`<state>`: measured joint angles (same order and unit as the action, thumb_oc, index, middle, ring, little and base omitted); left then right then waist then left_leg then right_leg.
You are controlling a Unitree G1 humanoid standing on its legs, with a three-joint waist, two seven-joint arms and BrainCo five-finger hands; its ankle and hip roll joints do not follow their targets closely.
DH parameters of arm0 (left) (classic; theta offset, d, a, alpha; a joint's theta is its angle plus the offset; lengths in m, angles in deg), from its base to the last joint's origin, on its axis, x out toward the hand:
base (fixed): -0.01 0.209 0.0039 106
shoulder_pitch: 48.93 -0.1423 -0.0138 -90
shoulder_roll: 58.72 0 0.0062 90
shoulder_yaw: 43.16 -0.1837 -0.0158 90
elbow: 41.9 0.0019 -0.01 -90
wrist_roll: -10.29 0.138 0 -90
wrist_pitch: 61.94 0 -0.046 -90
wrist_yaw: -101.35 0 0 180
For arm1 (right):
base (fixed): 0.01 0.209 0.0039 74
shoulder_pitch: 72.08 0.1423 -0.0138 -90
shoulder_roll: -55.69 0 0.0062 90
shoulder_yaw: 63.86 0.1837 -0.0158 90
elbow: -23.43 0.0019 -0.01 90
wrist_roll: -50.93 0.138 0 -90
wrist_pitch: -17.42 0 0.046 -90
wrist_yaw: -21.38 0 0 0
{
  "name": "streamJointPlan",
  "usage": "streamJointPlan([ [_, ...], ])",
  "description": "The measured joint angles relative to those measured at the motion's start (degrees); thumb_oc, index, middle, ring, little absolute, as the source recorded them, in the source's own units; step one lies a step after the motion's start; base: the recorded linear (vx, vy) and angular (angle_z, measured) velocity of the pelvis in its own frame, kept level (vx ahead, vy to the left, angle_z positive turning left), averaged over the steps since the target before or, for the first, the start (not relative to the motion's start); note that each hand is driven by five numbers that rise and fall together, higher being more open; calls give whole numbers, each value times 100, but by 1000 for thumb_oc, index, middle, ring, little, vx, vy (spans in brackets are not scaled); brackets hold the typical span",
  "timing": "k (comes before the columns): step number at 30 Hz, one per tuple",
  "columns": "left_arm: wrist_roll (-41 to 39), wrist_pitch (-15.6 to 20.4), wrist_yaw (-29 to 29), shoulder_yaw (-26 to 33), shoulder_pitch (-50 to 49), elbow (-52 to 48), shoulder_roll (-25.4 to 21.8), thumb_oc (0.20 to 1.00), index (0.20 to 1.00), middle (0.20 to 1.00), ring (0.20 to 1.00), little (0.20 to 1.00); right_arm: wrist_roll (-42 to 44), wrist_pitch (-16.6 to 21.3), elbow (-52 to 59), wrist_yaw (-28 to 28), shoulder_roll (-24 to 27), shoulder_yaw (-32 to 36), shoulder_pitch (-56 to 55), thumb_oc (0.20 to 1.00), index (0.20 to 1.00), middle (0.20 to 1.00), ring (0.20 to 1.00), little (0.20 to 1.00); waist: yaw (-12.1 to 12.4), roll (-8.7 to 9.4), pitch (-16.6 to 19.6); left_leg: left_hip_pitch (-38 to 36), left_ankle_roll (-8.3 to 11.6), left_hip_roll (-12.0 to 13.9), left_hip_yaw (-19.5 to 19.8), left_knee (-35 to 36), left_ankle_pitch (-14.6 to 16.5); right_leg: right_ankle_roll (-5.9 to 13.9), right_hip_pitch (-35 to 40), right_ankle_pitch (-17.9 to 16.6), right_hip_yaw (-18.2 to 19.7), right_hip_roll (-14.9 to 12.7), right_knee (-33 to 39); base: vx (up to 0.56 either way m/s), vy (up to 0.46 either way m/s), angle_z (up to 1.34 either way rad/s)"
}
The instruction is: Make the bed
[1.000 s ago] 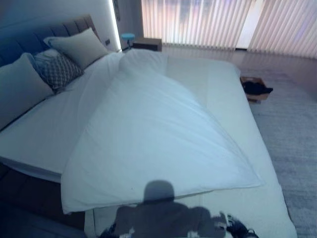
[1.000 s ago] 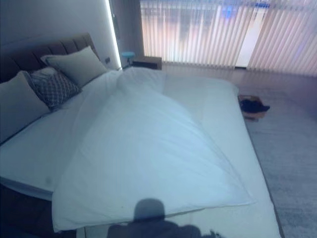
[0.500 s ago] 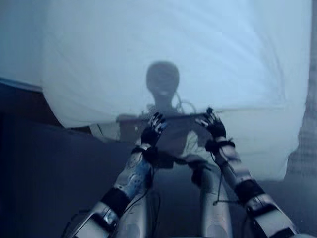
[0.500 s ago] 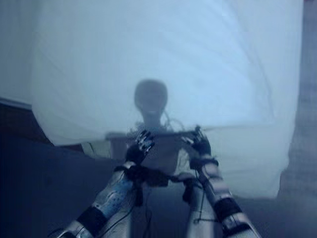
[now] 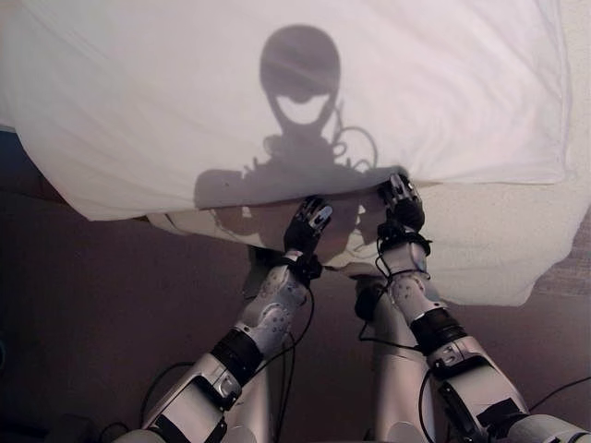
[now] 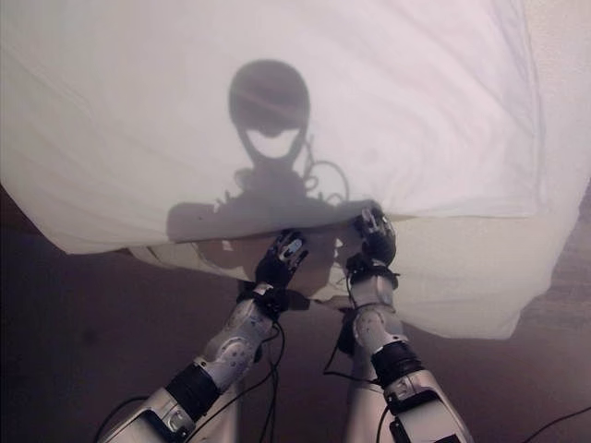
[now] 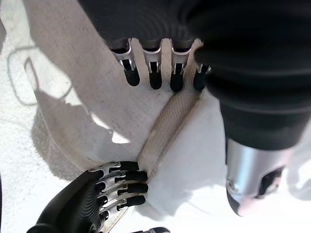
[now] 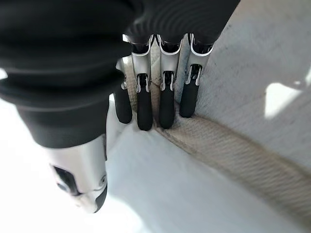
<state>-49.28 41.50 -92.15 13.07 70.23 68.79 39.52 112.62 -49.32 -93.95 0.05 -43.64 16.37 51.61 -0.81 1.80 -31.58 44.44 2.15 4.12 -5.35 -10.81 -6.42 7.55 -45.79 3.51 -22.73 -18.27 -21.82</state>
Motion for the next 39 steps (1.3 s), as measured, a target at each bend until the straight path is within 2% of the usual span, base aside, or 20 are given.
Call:
streamJointPlan([
  [5, -14, 36, 3, -3, 24, -40, -6, 1000, 1000, 1000, 1000, 1000, 569, 247, -1, 236, -147, 149, 99, 1000, 1000, 1000, 1000, 1000, 2, 0, 0, 67, -1, -16, 12, -4, -1, -22, -58, 14, -7, -17, -13, 16, -10, 1],
  [12, 8, 125, 264, -107, 122, -162, -90, 1000, 1000, 1000, 1000, 1000, 1171, 466, 150, 1002, -44, 364, 228, 1000, 1000, 1000, 1000, 1000, 14, -5, 2, 379, -26, -70, 96, -74, -20, -68, -283, 47, -107, -92, -63, 7, 2, 6],
  [25, 23, 171, 713, -130, 216, -162, -247, 1000, 1000, 1000, 1000, 1000, 1860, 513, 508, 2005, 126, 429, 483, 1000, 1000, 1000, 1000, 1000, 17, -5, 2, 441, -35, -85, 59, -80, -26, -69, -372, 43, -102, -119, -65, 0, 0, 0],
  [39, 21, 226, 811, -102, 248, -420, -376, 1000, 1000, 1000, 1000, 1000, 1931, 596, 1373, 2232, 357, 406, 535, 1000, 1000, 1000, 1000, 1000, -19, 2, 1, 437, -36, -67, 11, -87, -26, -71, -396, 39, -59, -100, -65, 0, 0, 0],
])
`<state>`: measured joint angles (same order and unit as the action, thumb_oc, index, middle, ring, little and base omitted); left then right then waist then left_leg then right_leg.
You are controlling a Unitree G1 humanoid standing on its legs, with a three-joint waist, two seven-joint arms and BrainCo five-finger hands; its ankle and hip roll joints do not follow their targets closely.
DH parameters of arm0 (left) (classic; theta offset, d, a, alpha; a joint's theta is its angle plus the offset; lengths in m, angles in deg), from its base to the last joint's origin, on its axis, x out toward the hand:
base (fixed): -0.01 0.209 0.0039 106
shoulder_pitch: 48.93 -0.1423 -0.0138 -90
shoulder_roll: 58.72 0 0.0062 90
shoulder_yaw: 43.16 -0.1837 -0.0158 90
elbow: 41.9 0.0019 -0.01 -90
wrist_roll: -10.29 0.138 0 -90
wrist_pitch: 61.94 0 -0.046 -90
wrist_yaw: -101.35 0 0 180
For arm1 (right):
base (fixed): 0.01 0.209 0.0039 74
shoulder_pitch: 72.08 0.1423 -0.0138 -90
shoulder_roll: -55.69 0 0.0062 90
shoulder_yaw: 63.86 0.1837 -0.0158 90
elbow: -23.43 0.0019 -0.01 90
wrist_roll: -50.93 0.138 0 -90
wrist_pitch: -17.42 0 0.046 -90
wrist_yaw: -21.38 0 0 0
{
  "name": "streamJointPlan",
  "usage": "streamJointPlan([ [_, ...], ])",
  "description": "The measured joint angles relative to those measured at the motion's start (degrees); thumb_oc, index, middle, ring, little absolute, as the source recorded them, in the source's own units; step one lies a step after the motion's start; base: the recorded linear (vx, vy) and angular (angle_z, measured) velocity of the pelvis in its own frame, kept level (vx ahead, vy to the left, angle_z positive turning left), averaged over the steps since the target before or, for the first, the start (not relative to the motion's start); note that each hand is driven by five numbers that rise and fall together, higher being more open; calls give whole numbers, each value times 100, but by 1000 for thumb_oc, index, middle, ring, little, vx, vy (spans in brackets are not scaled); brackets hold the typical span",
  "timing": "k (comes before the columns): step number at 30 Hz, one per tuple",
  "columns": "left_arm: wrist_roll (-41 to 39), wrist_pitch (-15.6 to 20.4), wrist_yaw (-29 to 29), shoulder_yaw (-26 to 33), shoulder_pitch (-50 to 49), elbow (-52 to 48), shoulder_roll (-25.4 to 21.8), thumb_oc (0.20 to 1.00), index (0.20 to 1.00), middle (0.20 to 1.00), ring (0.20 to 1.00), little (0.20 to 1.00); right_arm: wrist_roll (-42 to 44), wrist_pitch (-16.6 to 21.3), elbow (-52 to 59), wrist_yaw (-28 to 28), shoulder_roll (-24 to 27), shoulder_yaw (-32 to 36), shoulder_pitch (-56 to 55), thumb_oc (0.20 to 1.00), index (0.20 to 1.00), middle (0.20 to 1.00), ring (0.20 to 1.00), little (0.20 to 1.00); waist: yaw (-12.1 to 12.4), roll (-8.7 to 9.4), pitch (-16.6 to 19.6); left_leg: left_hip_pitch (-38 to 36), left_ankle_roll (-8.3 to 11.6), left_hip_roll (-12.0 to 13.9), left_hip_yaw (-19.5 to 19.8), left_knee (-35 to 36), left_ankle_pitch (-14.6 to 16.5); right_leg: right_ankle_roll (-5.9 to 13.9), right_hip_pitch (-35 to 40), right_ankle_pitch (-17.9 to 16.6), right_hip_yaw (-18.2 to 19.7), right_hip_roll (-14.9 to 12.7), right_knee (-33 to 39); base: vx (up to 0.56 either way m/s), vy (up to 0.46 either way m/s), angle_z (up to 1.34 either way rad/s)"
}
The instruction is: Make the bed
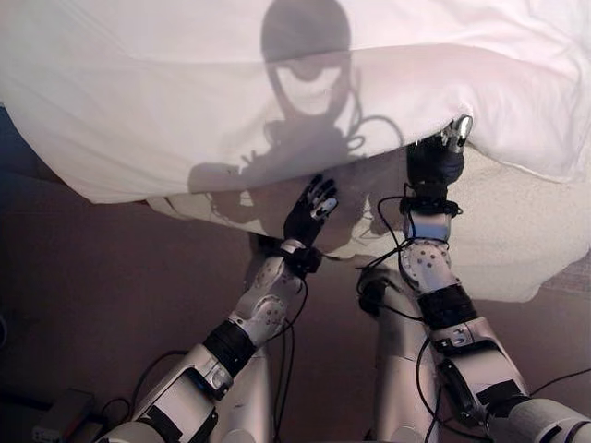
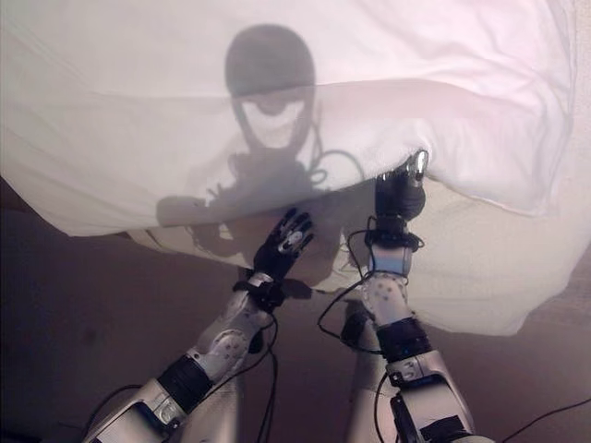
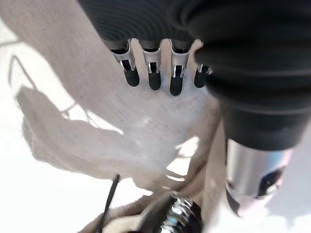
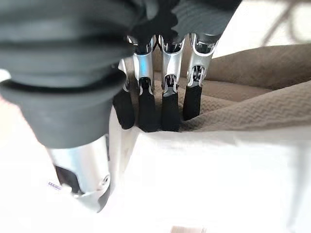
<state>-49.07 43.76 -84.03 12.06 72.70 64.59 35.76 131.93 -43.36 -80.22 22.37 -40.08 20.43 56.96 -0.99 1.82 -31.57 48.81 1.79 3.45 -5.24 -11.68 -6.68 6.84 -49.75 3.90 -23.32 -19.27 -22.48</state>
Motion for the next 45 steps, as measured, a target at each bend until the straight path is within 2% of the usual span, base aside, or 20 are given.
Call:
streamJointPlan([
  [1, -4, 25, 0, 4, 35, -6, 4, 1000, 1000, 1000, 1000, 1000, -10, 0, 11, 0, -1, -13, -10, 934, 934, 934, 934, 934, -7, 2, 0, 1, 0, 3, -6, 0, 0, 0, 0, -1, 1, 2, 0, 2, -39, -2],
  [2, -13, 72, 3, 6, 90, -12, 22, 1000, 1000, 1000, 1000, 1000, -40, 15, 18, 0, -3, -49, -22, 200, 200, 200, 200, 200, -27, 3, 0, 0, 0, 14, -21, -2, 0, -3, 0, -5, 1, 8, 0, 2, -37, -1],
  [5, -113, 210, 5, 31, 141, -187, 48, 1000, 1000, 1000, 1000, 1000, -112, 51, 21, -11, -67, -179, -43, 200, 200, 200, 200, 200, -152, 51, 3, 0, 0, 28, -39, -3, 0, -3, -3, -6, 2, 17, 1, 1, -21, -1],
  [9, -282, 353, 39, 53, 321, -373, 287, 1000, 1000, 1000, 1000, 1000, -161, 93, 84, -16, -125, -191, -215, 200, 200, 200, 200, 200, -182, 71, 0, -1, -1, 49, -66, -4, 0, -4, -4, -7, 3, 34, 2, 1, -16, -1],
  [18, -779, 518, 155, 59, 338, -1024, 466, 1000, 1000, 1000, 1000, 1000, -165, 125, 448, -10, -256, -257, -398, 200, 200, 200, 200, 200, -266, 77, 1, 1, -1, 51, -70, -11, 1, -43, -5, -52, 1, 35, 1, -1, -3, 0],
  [26, -1227, 677, 193, 73, 491, -1033, 836, 1000, 1000, 1000, 1000, 1000, -163, 178, 448, -8, -253, -387, -401, 200, 200, 200, 200, 200, -298, 138, 6, 2, -1, 59, -72, -26, 1, -44, -5, -53, 2, 42, 0, 0, 0, 0],
  [36, -1391, 774, 259, 141, 659, -1034, 897, 1000, 1000, 1000, 1000, 1000, -164, 179, 448, 5, -256, -403, -392, 200, 200, 200, 200, 200, -293, 181, 16, 22, -2, 60, -73, -29, 1, -43, -17, -53, 1, 44, 7, 0, 0, 0],
  [45, -1378, 1012, 100, 786, 730, -1034, 929, 1000, 1000, 1000, 1000, 1000, -284, 175, 448, 10, -260, -455, -310, 200, 200, 200, 200, 200, -284, 181, 16, 93, 0, 107, -78, -54, 1, -45, -74, -54, 0, 93, 22, 0, 0, 0],
])
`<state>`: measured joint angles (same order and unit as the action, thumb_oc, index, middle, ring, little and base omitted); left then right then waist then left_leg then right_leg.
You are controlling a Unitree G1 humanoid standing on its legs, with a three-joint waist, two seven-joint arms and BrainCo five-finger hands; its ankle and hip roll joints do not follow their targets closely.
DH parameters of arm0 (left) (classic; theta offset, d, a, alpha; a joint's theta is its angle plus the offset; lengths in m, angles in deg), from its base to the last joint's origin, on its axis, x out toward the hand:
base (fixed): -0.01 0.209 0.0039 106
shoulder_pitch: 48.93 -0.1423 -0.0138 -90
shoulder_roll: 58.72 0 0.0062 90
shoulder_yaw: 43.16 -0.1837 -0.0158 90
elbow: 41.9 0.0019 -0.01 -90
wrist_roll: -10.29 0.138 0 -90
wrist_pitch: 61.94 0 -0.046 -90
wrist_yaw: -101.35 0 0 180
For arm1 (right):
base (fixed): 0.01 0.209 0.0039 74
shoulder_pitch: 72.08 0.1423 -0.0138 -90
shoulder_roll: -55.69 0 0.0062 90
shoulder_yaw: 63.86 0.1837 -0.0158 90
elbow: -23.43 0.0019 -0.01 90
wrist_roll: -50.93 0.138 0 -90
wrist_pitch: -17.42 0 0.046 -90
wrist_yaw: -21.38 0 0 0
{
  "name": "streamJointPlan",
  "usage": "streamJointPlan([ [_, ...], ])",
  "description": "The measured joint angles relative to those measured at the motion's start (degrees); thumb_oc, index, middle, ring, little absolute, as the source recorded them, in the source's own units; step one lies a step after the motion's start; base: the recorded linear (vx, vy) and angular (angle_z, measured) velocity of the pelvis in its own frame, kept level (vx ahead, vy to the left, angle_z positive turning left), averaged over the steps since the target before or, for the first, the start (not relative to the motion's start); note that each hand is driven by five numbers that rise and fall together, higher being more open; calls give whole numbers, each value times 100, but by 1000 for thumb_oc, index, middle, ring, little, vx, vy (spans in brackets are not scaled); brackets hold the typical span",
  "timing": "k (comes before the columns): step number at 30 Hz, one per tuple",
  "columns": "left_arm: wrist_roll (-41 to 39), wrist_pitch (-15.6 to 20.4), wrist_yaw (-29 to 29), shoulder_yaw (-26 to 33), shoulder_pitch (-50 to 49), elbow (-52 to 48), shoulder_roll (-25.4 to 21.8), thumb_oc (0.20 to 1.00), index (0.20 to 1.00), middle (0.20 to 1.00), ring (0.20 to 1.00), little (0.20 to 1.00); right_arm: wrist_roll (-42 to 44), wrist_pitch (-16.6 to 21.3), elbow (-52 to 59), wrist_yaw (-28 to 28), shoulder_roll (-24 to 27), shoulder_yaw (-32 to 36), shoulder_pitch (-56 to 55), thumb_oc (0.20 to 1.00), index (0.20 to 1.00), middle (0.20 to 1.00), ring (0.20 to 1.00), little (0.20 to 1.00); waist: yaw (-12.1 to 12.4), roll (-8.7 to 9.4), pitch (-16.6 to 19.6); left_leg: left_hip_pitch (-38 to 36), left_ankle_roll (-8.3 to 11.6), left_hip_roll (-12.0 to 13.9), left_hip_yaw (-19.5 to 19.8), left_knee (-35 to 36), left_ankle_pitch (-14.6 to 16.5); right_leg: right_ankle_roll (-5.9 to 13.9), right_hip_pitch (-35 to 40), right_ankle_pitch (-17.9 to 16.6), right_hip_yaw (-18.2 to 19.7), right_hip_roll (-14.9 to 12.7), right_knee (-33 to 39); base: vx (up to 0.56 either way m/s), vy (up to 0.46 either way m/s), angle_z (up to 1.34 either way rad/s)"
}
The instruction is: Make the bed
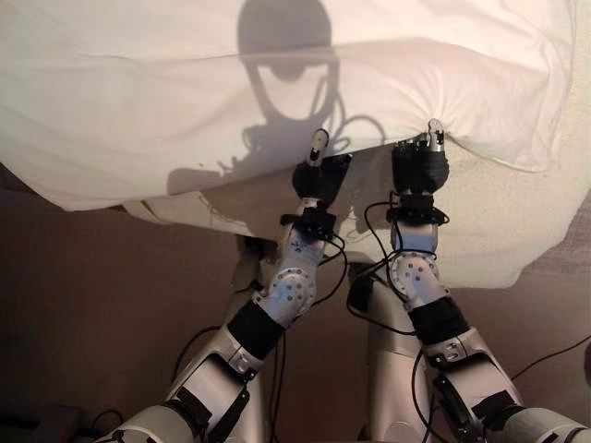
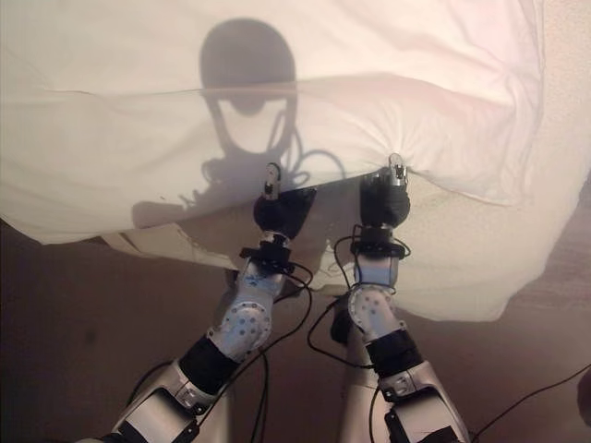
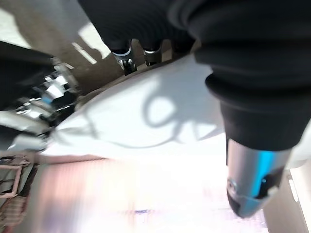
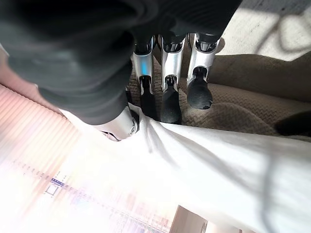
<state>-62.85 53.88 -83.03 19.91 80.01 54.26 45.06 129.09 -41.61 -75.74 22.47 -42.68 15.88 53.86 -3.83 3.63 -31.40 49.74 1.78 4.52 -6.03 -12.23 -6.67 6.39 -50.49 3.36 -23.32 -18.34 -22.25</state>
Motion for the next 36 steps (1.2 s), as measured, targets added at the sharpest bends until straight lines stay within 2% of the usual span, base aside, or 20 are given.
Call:
streamJointPlan([
  [5, 113, 229, -433, 570, 64, 1, -123, 1000, 1000, 1000, 1000, 1000, -33, -36, -2, 6, 9, -174, 45, 200, 200, 200, 200, 200, 19, 0, 0, 1, 1, 23, 3, -28, 0, -1, 13, 0, -11, 11, -25, 0, 0, 0],
  [10, 505, 363, -799, 819, 82, 1, -300, 1000, 1000, 1000, 1000, 1000, -108, -52, -4, 7, 10, -169, 109, 200, 200, 200, 200, 200, 48, -1, 0, 12, 1, 22, 10, -38, 0, -1, 16, 0, -26, 6, -30, 0, 7, 0],
  [17, 1506, 383, -1298, 1138, 100, -1, -806, 1000, 1000, 1000, 1000, 1000, -224, -175, -3, 103, 130, -172, 57, 200, 200, 200, 200, 200, 108, -7, -3, 108, 8, 27, 116, -109, 3, -2, 16, 2, -95, 4, -65, 3, 10, 3],
  [22, 1823, 453, -1375, 1320, 45, -5, -1018, 1000, 1000, 1000, 1000, 1000, -226, -253, 0, 207, 255, -172, -19, 200, 200, 200, 200, 200, 184, -11, -5, 124, 14, 14, 161, -133, 7, -11, 17, 11, -113, -16, -116, 0, 19, 4],
  [36, 1850, 608, -1521, 1953, -374, -20, -1020, 1000, 1000, 1000, 1000, 1000, -228, -272, 9, 213, 253, -164, -92, 200, 200, 200, 200, 200, 198, -27, -12, 142, 15, -11, 177, -144, 8, -32, 11, 32, -155, -82, -150, -1, 4, 0],
])
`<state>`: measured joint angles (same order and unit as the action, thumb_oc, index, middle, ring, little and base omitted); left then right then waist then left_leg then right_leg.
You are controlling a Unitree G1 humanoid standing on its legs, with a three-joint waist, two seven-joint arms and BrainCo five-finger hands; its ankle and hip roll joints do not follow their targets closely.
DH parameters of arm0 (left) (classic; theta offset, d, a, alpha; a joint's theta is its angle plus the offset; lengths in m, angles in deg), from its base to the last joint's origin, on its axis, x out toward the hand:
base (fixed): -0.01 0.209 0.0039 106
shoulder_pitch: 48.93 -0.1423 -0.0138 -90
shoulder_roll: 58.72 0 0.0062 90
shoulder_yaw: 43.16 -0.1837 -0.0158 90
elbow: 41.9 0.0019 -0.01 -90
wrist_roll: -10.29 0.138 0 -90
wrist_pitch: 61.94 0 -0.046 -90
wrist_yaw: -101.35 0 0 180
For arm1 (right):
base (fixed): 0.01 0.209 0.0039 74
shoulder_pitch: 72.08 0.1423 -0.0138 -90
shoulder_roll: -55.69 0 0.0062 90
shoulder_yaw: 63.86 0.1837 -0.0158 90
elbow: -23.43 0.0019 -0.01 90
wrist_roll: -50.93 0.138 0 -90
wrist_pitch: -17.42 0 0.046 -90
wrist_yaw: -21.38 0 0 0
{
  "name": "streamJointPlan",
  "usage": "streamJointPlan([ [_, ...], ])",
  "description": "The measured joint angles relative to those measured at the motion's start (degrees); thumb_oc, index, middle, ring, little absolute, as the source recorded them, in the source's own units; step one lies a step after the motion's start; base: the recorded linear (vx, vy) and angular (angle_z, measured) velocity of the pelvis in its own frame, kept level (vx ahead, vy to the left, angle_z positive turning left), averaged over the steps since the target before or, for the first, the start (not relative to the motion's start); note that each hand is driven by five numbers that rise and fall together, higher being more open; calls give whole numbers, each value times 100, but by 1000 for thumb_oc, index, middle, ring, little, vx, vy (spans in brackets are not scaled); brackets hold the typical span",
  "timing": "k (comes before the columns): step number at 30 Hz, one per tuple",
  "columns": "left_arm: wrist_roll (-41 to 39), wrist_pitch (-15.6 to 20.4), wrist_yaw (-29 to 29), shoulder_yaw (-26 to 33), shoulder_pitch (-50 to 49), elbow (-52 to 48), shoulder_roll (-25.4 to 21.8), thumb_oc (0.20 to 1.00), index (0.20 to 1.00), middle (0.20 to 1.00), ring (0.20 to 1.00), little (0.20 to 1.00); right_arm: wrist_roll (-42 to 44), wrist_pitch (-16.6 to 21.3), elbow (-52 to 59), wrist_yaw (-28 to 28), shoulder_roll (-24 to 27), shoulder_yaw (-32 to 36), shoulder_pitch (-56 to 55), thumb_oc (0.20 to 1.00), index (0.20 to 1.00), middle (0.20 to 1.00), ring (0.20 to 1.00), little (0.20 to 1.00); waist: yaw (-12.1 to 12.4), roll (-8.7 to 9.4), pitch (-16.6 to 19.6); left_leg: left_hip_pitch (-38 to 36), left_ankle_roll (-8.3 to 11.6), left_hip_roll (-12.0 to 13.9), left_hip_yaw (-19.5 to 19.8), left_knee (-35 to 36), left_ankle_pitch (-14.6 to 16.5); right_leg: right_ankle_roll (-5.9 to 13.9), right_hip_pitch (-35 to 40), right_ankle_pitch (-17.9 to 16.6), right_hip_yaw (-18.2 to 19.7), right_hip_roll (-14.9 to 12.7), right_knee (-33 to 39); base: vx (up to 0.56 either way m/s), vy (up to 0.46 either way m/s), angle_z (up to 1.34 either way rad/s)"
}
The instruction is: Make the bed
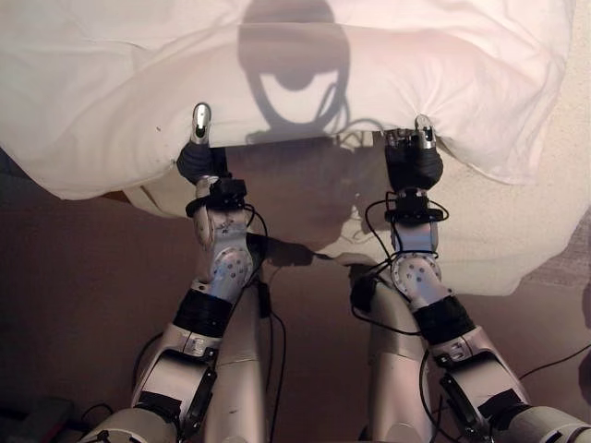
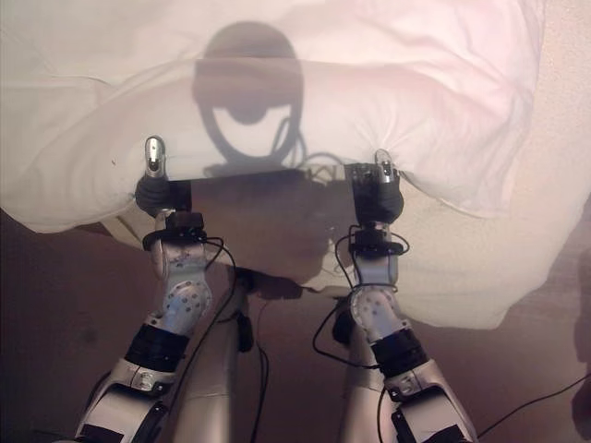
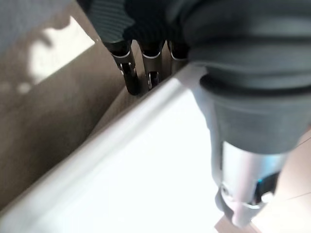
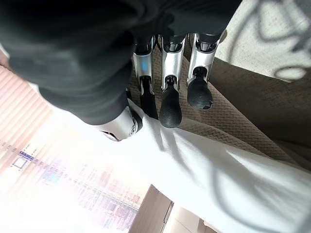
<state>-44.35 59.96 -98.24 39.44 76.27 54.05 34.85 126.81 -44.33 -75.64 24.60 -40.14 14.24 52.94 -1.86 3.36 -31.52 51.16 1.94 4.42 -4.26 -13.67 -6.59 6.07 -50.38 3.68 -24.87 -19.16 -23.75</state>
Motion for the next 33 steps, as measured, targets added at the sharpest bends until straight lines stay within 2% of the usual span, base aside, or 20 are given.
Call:
streamJointPlan([
  [8, 1, 83, -82, 201, -104, -32, -9, 1000, 1000, 1000, 1000, 1000, 1, 0, 19, -3, 27, 74, -120, 200, 200, 200, 200, 200, 130, -13, -4, 1, 3, -9, 7, 0, 2, 2, -5, 78, -1, -17, -36, 0, 0, 0],
  [17, 1, 131, -92, 309, -152, -35, -62, 1000, 1000, 1000, 1000, 1000, -2, -28, 25, 3, 137, 73, -139, 200, 200, 200, 200, 200, 126, -13, -5, 13, 3, -19, 21, -16, 2, 2, -5, 79, -8, -29, -48, 0, 8, 0],
  [18, 1, 131, -88, 320, -175, -34, -102, 906, 906, 906, 906, 906, -8, -52, 25, 3, 155, 73, -144, 200, 200, 200, 200, 200, 126, -13, -5, 13, 2, -22, 21, -17, 2, 2, -5, 79, -8, -29, -48, 4, 31, 0],
  [19, 3, 131, -81, 321, -192, -34, -147, 664, 664, 664, 664, 664, -23, -71, 25, 4, 171, 73, -149, 200, 200, 200, 200, 200, 125, -13, -5, 13, 2, -22, 21, -17, 2, 2, -5, 79, -8, -29, -49, 0, 0, 0],
  [20, 9, 131, -75, 330, -227, -34, -224, 200, 200, 200, 200, 200, -59, -117, 25, 7, 195, 73, -167, 200, 200, 200, 200, 200, 123, -14, -5, 13, 2, -21, 21, -18, 2, 2, -5, 79, -6, -27, -50, 0, 0, 0],
  [29, 151, 123, 89, 414, -414, -36, -250, 200, 200, 200, 200, 200, -123, -270, 24, 79, 194, 62, -358, 200, 200, 200, 200, 200, 125, -25, -9, -56, 0, -40, 15, -101, 3, 1, 26, 78, 77, -41, -188, 2, -4, 0],
  [33, 150, 80, 272, 421, -813, -19, -278, 200, 200, 200, 200, 200, -311, -486, 16, 75, 195, 49, -672, 200, 200, 200, 200, 200, 117, -36, -15, -657, 7, -53, 7, -92, 16, 23, 600, 153, 111, -54, -237, 25, -45, 1],
])
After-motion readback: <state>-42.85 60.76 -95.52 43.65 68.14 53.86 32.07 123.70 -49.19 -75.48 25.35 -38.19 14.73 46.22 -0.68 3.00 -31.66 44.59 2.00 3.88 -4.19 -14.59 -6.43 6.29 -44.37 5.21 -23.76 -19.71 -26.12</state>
